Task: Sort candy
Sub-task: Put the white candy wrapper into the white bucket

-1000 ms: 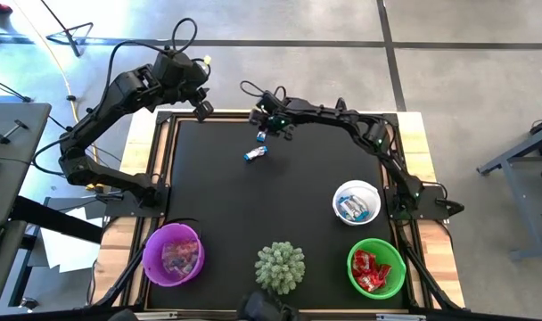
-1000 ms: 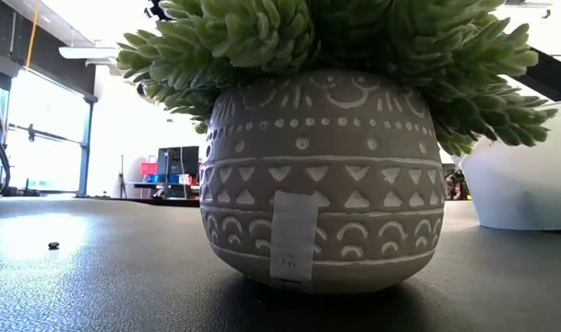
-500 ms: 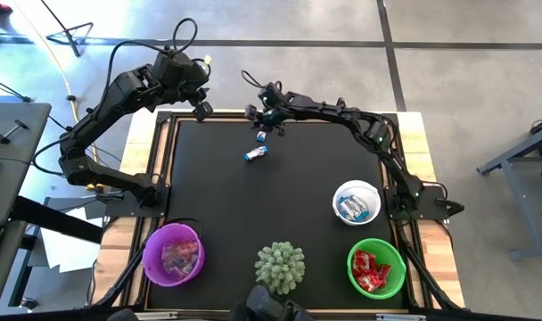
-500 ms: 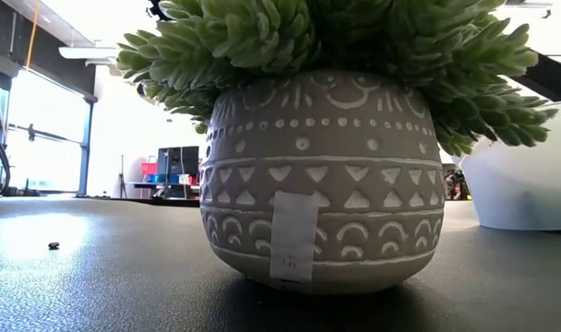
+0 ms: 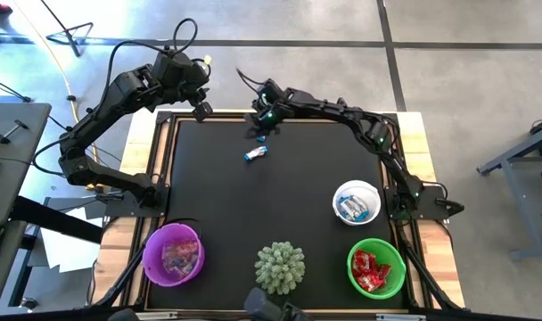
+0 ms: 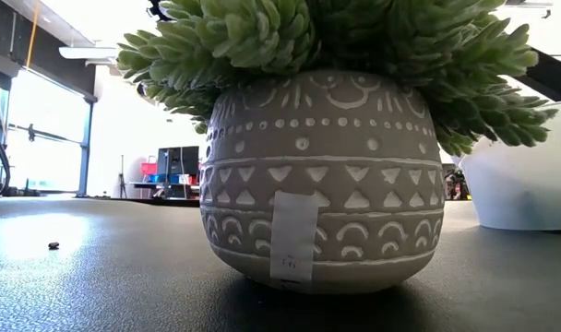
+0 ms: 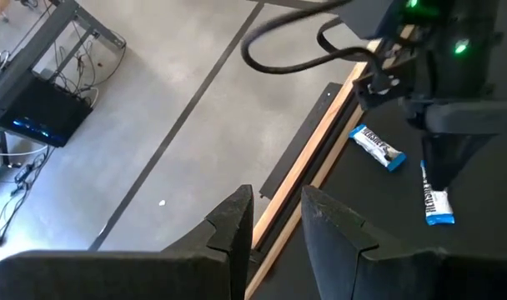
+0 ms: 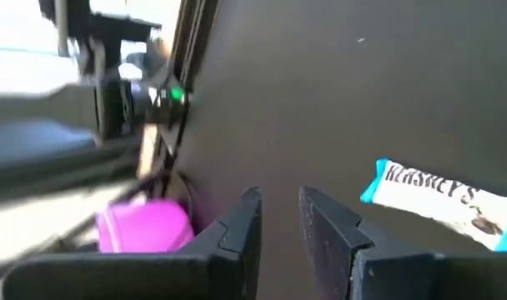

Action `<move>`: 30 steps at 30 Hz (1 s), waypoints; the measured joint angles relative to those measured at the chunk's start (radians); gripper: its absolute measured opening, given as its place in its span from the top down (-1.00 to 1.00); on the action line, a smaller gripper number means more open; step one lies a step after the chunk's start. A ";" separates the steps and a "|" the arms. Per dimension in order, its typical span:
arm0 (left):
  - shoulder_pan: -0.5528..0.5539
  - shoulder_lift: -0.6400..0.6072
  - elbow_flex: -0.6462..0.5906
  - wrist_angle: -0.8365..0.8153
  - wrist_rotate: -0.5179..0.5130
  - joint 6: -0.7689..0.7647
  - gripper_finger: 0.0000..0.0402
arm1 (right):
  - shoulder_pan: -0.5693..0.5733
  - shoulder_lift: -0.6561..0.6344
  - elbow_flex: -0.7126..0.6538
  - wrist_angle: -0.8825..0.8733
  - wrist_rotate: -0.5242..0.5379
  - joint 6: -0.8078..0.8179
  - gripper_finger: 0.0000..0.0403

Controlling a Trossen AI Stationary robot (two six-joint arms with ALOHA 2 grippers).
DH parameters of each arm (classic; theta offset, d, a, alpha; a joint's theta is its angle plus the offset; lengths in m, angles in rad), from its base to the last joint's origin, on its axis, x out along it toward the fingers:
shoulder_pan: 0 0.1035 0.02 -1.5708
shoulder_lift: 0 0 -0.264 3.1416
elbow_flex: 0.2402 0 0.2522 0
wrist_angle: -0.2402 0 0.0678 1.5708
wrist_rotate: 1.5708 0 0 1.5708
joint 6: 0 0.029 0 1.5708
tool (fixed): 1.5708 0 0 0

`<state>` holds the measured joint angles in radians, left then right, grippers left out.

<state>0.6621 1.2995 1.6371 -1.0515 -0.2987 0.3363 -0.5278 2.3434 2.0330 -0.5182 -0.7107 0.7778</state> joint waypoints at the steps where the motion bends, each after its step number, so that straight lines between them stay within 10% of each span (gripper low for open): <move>1: 0.000 0.000 0.000 0.000 0.000 0.000 0.55 | 0.002 0.000 0.029 -0.046 0.000 -0.043 0.62; 9: 0.000 0.000 0.000 0.000 0.000 -0.020 0.55 | 0.007 -0.002 0.326 -0.480 0.180 -0.648 0.62; 23: 0.000 0.000 0.000 0.003 -0.002 -0.102 0.55 | 0.000 -0.059 0.276 -0.482 0.717 -1.771 0.63; 30: 0.000 0.000 0.000 0.002 -0.003 -0.156 0.55 | -0.024 -0.005 0.276 -0.462 0.708 -1.909 0.60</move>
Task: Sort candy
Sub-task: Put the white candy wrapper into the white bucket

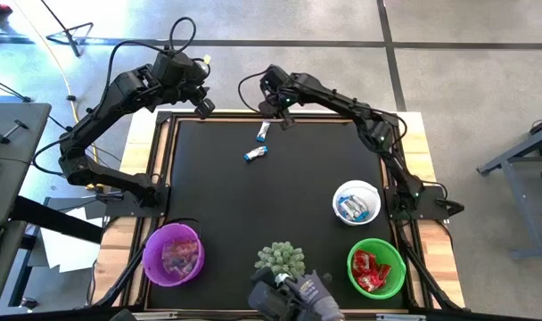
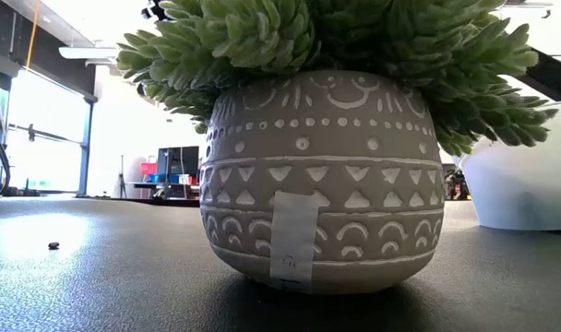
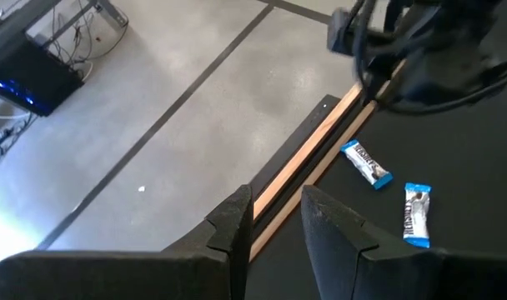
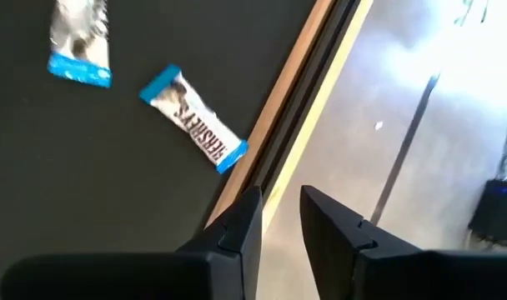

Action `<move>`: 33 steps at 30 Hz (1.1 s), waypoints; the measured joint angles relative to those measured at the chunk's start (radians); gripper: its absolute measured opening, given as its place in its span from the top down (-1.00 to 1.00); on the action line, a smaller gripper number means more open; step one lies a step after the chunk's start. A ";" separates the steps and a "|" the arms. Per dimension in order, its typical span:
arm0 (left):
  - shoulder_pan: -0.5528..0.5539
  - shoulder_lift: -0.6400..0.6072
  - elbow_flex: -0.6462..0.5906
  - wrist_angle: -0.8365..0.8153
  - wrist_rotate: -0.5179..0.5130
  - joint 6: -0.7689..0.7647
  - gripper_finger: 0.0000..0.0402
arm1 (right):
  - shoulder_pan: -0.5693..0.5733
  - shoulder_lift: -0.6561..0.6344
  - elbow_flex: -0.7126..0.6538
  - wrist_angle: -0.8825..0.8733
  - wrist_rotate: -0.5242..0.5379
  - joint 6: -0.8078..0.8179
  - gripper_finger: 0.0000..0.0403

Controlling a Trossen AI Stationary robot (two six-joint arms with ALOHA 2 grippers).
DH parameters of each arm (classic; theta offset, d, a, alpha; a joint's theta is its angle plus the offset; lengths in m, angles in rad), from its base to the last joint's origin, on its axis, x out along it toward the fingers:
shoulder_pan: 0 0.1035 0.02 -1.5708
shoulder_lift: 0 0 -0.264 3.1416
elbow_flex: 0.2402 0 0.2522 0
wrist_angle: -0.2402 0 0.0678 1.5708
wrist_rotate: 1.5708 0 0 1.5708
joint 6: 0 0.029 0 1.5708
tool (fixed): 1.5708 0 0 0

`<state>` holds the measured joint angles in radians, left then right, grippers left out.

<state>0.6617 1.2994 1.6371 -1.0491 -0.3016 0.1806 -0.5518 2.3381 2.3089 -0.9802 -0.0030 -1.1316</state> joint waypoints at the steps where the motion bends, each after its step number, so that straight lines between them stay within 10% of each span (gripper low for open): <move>1: 0.000 0.000 0.000 0.000 0.000 -0.008 0.55 | -0.003 0.011 0.000 0.003 0.003 0.005 0.59; 17: 0.000 0.000 0.000 0.001 -0.002 -0.013 0.55 | 0.022 0.052 -0.001 -0.020 0.032 0.105 0.02; 33: 0.000 0.000 -0.015 0.002 -0.002 0.016 0.55 | 0.060 0.052 -0.001 -0.114 -0.003 -0.027 -0.02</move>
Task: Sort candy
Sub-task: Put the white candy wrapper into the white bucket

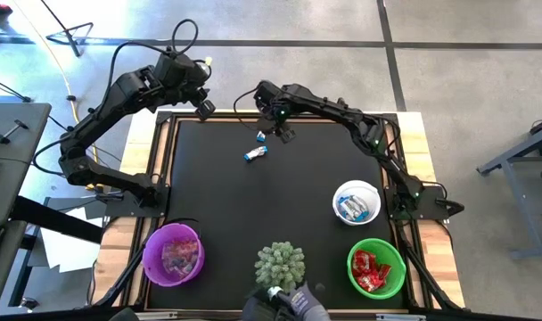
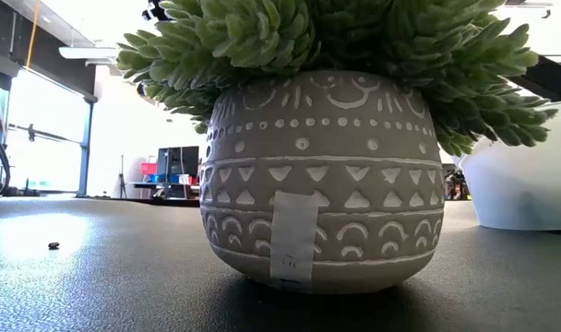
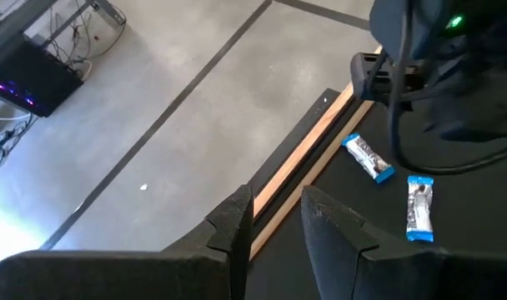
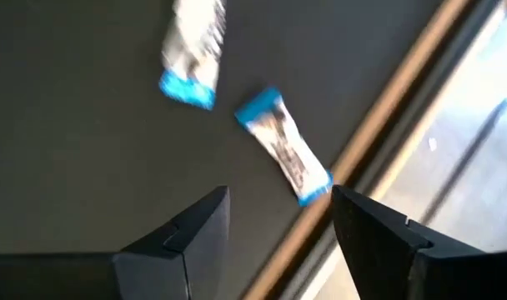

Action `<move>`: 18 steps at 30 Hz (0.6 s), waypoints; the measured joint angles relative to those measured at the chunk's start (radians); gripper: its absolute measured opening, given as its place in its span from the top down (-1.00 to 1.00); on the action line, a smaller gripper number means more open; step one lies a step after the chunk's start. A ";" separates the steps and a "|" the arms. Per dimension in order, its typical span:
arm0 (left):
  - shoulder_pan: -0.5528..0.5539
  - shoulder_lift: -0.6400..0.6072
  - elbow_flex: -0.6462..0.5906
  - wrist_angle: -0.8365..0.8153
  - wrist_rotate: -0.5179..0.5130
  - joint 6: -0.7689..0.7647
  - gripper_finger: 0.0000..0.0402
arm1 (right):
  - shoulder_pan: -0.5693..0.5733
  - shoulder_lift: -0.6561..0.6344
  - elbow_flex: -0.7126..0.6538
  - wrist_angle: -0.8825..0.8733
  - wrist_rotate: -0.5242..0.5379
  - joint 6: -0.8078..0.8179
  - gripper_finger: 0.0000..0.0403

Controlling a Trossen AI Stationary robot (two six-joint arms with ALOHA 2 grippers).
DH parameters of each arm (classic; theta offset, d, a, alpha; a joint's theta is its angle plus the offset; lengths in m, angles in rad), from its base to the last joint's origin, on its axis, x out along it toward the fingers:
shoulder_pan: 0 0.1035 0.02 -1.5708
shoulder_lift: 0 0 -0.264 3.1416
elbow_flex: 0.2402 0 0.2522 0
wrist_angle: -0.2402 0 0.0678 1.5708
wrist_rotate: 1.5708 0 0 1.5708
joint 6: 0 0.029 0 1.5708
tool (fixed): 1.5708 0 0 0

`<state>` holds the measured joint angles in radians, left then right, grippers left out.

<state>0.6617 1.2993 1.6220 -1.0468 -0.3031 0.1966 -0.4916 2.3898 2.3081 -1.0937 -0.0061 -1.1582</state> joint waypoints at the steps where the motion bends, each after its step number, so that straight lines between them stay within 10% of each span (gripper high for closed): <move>1: 0.000 0.000 -0.007 -0.001 0.000 0.004 0.55 | 0.004 0.000 0.000 0.000 -0.024 -0.006 -0.02; 18: 0.000 0.005 -0.039 0.026 0.006 0.025 0.55 | 0.018 0.074 0.000 0.029 -0.076 0.038 -0.02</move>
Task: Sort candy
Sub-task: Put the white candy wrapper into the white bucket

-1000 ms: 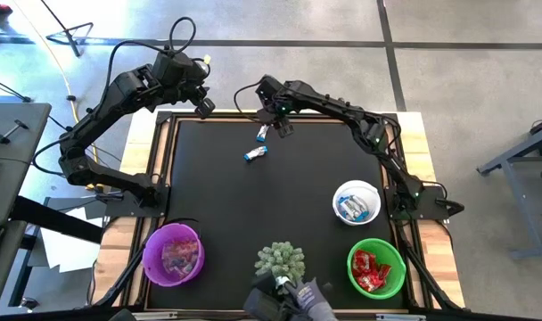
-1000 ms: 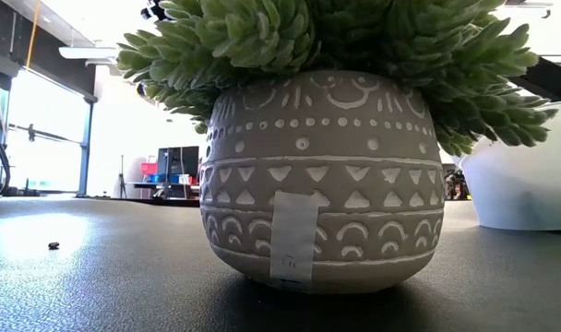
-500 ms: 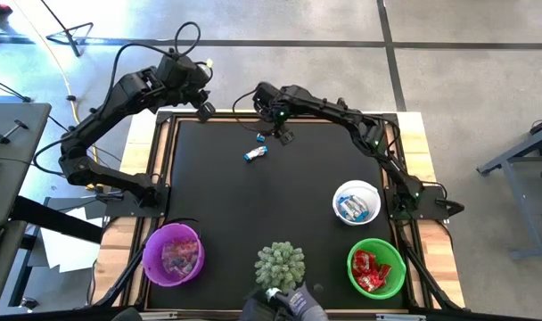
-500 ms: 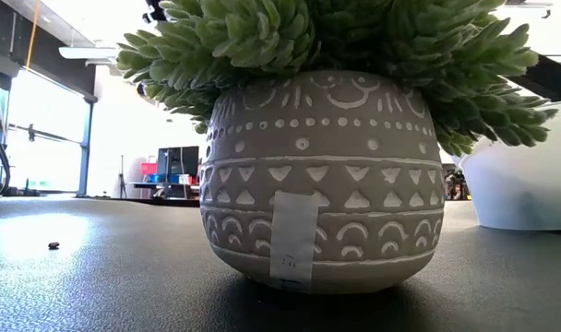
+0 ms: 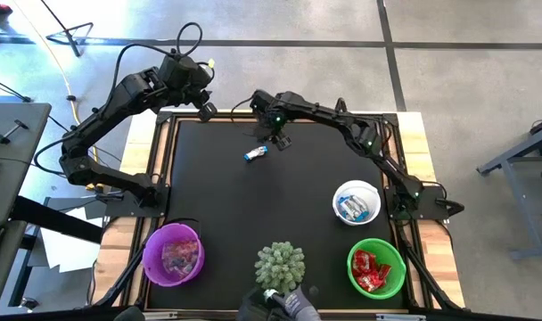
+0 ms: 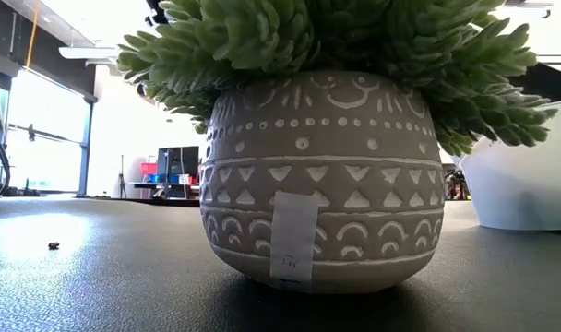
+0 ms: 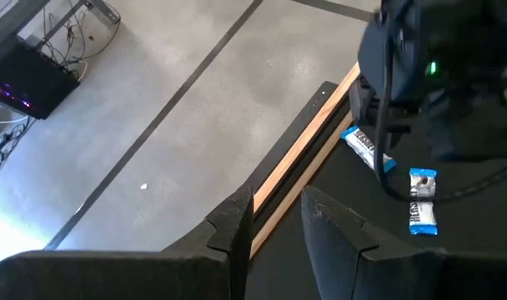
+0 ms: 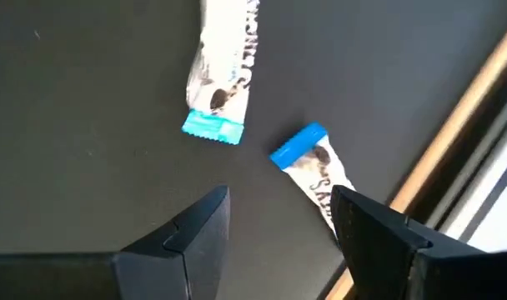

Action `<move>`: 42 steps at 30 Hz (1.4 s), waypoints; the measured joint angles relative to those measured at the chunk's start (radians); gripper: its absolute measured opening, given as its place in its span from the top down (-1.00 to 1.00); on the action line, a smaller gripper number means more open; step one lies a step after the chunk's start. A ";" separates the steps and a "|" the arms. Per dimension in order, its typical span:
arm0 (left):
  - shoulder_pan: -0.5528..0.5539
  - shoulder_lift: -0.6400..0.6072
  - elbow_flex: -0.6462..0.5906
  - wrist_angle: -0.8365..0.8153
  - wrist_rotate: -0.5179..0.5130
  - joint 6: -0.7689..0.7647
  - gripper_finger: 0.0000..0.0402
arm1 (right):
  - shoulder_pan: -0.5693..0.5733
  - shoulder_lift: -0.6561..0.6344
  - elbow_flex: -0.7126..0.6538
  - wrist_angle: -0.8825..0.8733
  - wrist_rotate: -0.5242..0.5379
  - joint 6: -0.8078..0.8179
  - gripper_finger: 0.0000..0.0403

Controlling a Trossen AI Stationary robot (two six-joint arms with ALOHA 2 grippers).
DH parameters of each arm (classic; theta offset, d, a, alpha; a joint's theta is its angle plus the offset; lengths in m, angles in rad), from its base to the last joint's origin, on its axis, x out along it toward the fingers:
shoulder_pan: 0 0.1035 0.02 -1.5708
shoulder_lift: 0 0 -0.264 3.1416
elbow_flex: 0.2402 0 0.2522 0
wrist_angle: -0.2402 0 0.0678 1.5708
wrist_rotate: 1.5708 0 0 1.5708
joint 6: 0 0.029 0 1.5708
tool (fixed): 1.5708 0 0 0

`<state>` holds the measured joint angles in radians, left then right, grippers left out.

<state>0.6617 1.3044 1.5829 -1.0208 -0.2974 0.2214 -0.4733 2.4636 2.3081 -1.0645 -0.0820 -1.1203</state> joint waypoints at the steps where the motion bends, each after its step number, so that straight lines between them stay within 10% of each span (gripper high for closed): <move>1: 0.000 0.000 0.000 0.000 0.000 0.000 0.55 | 0.003 0.007 0.000 0.001 0.014 -0.012 -0.02; 31: 0.000 0.000 0.000 0.000 -0.001 -0.032 0.55 | -0.030 0.035 0.000 0.146 0.238 0.031 -0.02; 42: 0.000 0.000 0.000 -0.002 0.004 -0.034 0.55 | 0.034 0.035 0.000 0.144 0.156 0.103 -0.02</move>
<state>0.6613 1.3045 1.5829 -1.0225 -0.2935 0.1871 -0.4397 2.4985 2.3081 -0.9203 0.0738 -1.0174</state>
